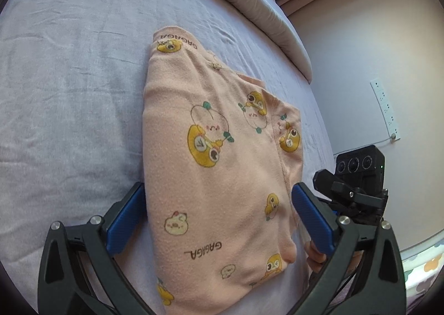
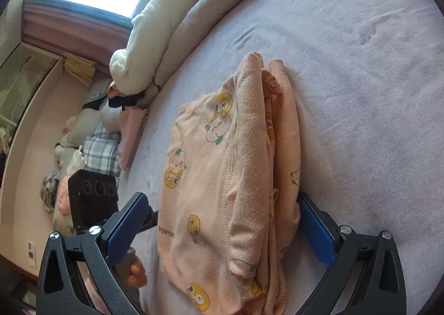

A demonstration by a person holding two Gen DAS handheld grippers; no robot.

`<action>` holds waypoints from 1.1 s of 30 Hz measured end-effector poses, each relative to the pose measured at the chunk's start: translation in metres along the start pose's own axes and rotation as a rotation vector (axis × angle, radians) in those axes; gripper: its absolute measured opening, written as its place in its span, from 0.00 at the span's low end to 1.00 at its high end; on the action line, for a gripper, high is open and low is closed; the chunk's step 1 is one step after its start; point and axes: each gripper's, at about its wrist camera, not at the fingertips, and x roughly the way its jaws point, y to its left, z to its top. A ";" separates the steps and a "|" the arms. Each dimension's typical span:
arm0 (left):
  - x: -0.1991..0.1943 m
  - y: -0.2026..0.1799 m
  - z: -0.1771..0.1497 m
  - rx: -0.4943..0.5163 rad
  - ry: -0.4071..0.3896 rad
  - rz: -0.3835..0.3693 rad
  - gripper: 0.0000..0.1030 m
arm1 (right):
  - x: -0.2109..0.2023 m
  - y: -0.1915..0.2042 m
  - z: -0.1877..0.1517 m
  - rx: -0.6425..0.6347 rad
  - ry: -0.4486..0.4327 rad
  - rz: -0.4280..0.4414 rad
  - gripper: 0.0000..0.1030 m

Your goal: Fold small clothes

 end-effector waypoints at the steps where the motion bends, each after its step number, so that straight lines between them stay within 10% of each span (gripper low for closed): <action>1: 0.000 0.001 0.002 -0.013 -0.004 -0.005 0.99 | 0.001 0.000 0.001 0.007 0.004 0.005 0.99; 8: 0.002 0.008 0.016 -0.085 -0.022 -0.029 0.96 | 0.010 0.002 0.008 -0.005 0.007 0.010 0.99; 14: -0.004 0.022 0.020 -0.157 -0.046 0.005 0.64 | 0.014 0.002 0.013 0.007 -0.003 -0.002 0.98; 18: -0.008 0.032 0.020 -0.195 -0.049 0.020 0.43 | 0.015 0.002 0.014 -0.001 -0.008 -0.042 0.77; 24: -0.010 0.035 0.017 -0.196 -0.052 0.025 0.37 | 0.012 -0.012 0.015 0.027 -0.001 -0.068 0.46; 33: -0.004 0.026 0.016 -0.174 -0.045 0.058 0.30 | 0.014 -0.012 0.012 0.029 -0.008 -0.081 0.29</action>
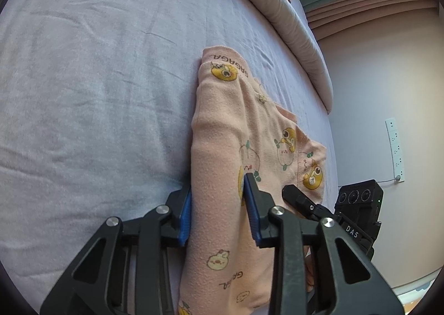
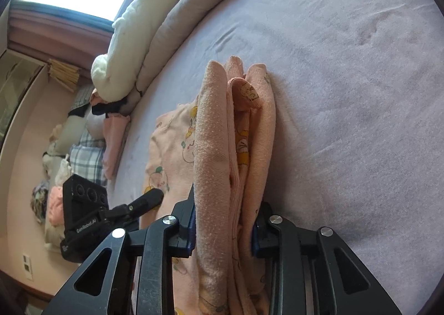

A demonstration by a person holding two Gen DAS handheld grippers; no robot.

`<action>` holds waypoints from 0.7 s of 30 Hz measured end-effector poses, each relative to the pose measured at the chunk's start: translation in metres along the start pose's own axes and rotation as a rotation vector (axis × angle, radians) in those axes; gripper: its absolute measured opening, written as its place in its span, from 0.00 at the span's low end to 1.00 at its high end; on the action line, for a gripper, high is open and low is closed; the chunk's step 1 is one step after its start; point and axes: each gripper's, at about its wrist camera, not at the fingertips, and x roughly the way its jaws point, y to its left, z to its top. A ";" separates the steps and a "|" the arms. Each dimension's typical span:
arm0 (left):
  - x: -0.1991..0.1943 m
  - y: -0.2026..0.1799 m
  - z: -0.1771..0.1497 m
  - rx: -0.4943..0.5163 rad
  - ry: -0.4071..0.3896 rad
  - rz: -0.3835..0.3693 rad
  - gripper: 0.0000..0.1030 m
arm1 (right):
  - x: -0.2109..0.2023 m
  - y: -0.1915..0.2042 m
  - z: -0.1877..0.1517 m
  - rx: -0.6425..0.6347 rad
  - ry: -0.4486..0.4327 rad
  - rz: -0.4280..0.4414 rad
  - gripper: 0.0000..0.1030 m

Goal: Fold small clothes
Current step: 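Grasp the folded shirt's side edge with both grippers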

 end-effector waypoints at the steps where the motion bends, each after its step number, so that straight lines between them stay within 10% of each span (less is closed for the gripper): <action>1: 0.000 0.001 0.000 -0.008 -0.003 -0.004 0.29 | 0.000 0.001 0.000 -0.005 -0.004 -0.005 0.27; 21: -0.029 -0.018 -0.036 0.089 -0.030 0.066 0.20 | -0.018 0.043 -0.025 -0.151 -0.029 -0.059 0.23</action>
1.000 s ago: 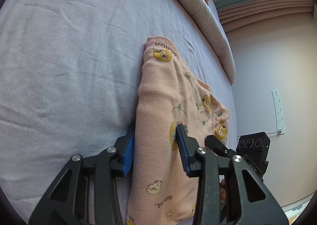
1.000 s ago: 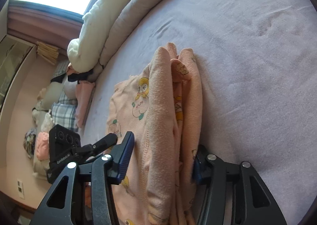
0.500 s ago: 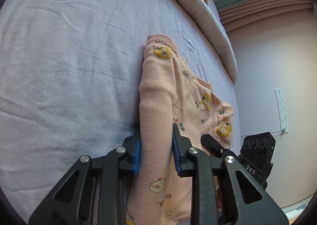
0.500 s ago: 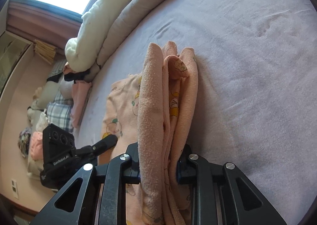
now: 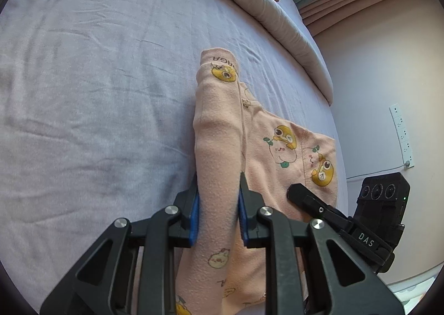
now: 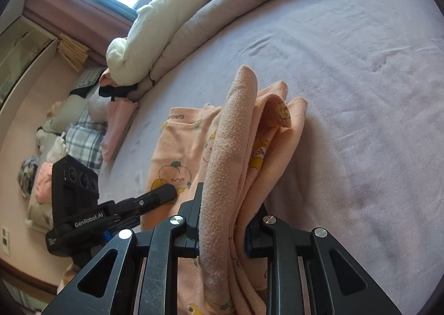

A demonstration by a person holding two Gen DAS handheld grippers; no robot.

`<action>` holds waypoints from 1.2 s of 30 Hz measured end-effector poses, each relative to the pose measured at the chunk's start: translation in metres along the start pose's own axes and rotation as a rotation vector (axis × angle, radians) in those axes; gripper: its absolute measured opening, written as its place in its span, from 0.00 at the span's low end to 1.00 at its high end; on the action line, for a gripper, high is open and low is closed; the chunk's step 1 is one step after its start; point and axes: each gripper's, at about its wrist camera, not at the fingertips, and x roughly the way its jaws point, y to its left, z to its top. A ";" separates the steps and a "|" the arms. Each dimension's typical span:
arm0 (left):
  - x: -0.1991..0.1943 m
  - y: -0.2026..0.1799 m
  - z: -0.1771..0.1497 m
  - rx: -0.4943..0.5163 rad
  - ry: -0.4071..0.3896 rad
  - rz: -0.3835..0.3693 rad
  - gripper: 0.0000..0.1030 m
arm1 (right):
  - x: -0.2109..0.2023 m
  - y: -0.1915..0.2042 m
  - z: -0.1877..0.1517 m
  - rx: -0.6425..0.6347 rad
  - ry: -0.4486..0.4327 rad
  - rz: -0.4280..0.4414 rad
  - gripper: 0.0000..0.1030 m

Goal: Fold small clothes
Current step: 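Grasp the folded shirt's side edge with both grippers, then lift the gripped side edge with both grippers and fold it over the shirt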

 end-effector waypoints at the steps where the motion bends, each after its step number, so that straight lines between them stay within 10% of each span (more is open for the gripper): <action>1: -0.002 0.000 -0.004 0.000 0.003 0.003 0.20 | -0.001 0.003 -0.003 -0.008 0.003 0.001 0.23; 36: -0.121 -0.005 -0.091 0.031 -0.125 0.094 0.20 | -0.041 0.092 -0.078 -0.220 0.054 0.098 0.23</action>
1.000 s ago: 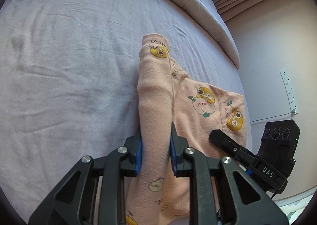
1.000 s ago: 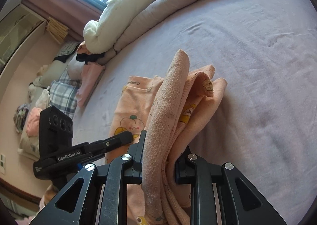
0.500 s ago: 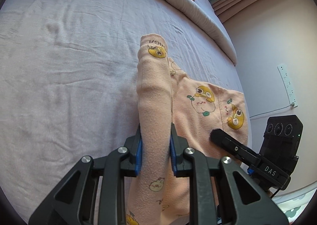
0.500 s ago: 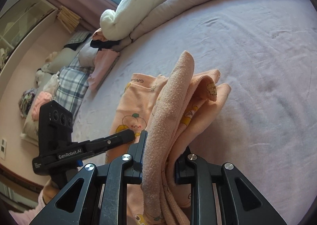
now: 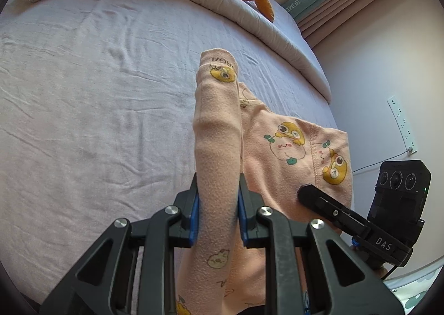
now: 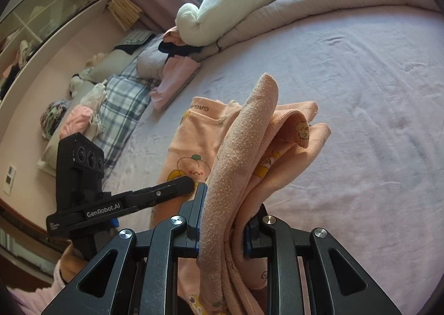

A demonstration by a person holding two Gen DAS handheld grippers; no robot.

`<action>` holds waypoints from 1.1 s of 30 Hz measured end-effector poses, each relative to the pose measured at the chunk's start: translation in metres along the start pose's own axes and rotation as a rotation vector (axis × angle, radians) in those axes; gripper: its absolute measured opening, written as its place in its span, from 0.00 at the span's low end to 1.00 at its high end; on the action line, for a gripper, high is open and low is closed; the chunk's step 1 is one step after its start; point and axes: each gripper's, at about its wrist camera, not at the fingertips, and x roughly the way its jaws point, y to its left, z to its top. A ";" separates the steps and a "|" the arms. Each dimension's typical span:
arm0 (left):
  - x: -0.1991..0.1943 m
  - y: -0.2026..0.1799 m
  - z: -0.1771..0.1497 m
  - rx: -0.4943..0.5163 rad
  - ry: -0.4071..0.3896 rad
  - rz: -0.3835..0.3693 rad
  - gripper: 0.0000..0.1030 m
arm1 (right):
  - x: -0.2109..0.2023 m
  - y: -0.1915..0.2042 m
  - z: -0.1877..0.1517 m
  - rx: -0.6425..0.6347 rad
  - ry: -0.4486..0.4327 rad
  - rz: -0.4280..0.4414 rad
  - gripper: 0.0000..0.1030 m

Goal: Fold small clothes
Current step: 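Lift the gripped side edge with both grippers and fold it over the shirt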

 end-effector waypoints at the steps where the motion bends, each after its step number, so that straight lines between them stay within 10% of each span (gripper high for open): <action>1: -0.005 0.001 -0.002 -0.002 -0.008 0.002 0.20 | 0.001 0.004 0.000 -0.010 0.003 0.004 0.23; 33: -0.096 0.045 -0.029 -0.067 -0.158 0.026 0.20 | 0.042 0.078 -0.005 -0.185 0.077 0.083 0.23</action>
